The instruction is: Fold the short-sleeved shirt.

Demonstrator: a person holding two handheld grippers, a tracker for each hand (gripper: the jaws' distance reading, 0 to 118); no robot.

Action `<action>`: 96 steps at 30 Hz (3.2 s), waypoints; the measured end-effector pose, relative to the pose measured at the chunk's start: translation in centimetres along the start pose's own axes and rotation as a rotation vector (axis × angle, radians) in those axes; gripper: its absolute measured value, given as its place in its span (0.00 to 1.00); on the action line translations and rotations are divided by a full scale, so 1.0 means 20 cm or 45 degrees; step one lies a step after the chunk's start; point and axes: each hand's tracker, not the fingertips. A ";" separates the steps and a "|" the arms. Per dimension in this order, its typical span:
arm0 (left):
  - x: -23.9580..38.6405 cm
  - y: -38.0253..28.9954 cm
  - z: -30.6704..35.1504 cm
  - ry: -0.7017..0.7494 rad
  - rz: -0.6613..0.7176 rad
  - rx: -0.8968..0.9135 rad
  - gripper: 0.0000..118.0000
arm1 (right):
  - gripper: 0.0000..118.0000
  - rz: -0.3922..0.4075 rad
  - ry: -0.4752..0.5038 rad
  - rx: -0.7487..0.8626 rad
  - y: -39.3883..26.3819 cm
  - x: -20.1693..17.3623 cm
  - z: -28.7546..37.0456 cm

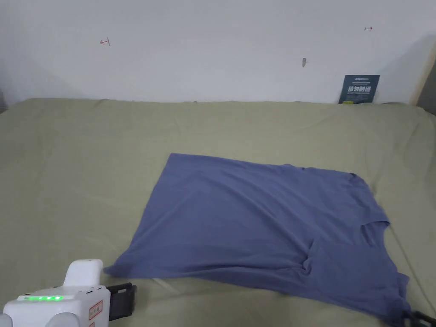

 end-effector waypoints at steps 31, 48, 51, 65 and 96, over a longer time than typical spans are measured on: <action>0.04 0.27 -0.54 0.004 0.014 -0.124 0.01 | 0.10 0.003 -0.002 0.006 0.07 -0.02 -0.05; 0.07 0.29 -0.43 0.049 0.000 -0.104 0.01 | 0.05 0.153 0.072 -0.098 0.06 -0.08 -0.27; 0.07 0.30 -0.43 0.053 -0.011 -0.107 0.01 | 0.05 0.149 0.074 -0.084 0.05 -0.06 -0.25; 0.06 0.36 -0.31 0.032 -0.010 -0.074 0.01 | 0.05 0.191 0.123 -0.042 0.19 -0.07 -0.10; 0.19 1.22 -0.95 -0.039 0.143 -0.138 0.01 | 0.05 0.087 0.077 -0.160 1.08 0.01 -0.82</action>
